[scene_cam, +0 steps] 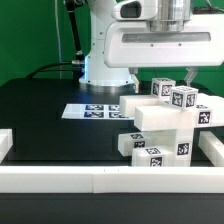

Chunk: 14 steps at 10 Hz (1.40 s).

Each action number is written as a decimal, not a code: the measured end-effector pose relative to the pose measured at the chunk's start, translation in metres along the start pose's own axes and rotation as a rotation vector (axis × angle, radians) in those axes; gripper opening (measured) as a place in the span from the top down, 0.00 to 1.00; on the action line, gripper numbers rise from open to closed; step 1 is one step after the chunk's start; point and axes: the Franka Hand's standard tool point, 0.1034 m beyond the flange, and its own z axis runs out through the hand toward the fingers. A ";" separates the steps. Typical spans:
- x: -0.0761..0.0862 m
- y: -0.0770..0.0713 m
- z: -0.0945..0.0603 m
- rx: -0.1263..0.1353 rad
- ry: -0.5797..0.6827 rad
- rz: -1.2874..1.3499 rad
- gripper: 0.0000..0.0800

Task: Assemble chair

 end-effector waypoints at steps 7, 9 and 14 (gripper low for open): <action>0.000 0.000 0.000 0.000 0.000 0.214 0.66; 0.000 0.000 0.001 0.000 -0.001 0.393 0.66; 0.001 -0.001 0.001 0.001 -0.004 0.808 0.66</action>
Offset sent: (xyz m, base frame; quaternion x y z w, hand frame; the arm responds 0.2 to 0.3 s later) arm 0.0000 0.0000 0.0000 0.0000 0.0000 0.0000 1.0000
